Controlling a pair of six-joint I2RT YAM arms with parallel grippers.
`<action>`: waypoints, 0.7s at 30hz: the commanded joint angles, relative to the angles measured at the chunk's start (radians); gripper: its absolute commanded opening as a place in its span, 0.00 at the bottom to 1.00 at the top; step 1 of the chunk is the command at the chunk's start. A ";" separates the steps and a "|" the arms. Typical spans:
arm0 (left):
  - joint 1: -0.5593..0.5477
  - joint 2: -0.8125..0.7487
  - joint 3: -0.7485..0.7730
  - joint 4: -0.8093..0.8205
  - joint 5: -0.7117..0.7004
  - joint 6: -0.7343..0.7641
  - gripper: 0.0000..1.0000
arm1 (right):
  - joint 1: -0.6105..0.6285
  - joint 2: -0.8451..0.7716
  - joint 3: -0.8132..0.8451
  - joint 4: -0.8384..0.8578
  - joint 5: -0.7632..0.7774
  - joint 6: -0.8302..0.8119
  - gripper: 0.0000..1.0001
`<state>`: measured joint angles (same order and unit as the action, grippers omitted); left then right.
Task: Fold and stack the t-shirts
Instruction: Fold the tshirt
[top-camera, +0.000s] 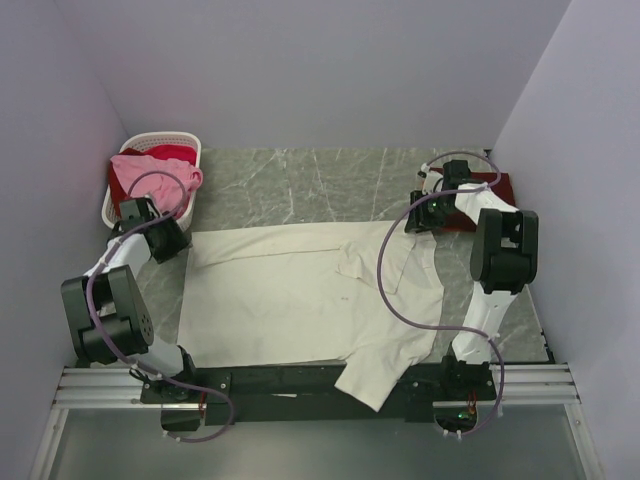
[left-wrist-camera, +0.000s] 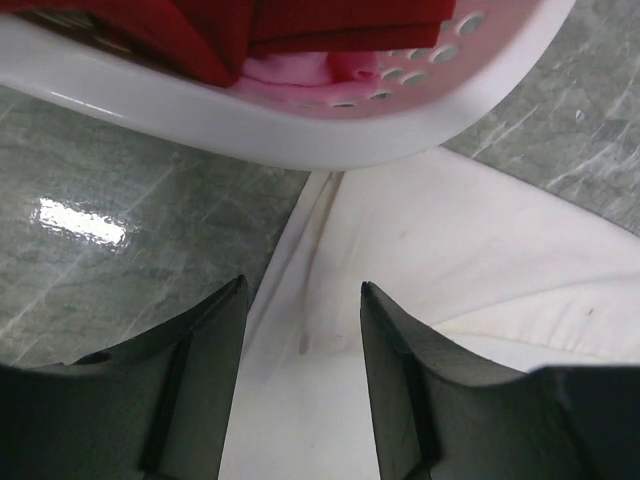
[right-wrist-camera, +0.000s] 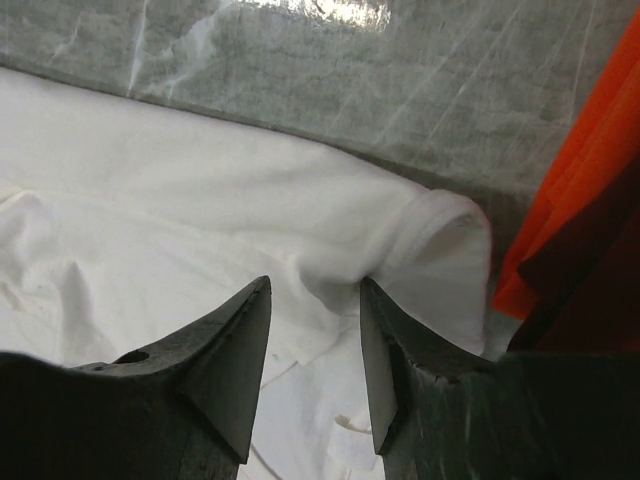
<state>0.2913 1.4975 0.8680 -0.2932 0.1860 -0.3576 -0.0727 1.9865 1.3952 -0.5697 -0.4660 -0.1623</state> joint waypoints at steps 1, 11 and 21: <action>0.006 0.003 -0.020 0.017 0.049 -0.006 0.54 | -0.004 -0.014 0.018 0.042 0.003 0.017 0.48; 0.003 0.055 -0.037 0.032 0.162 -0.032 0.50 | -0.006 -0.011 0.018 0.050 -0.003 0.023 0.47; 0.003 0.079 -0.043 0.011 0.178 -0.038 0.46 | -0.010 -0.009 0.019 0.048 -0.011 0.023 0.47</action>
<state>0.2951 1.5661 0.8318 -0.2970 0.3260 -0.3878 -0.0746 1.9865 1.3952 -0.5434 -0.4652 -0.1459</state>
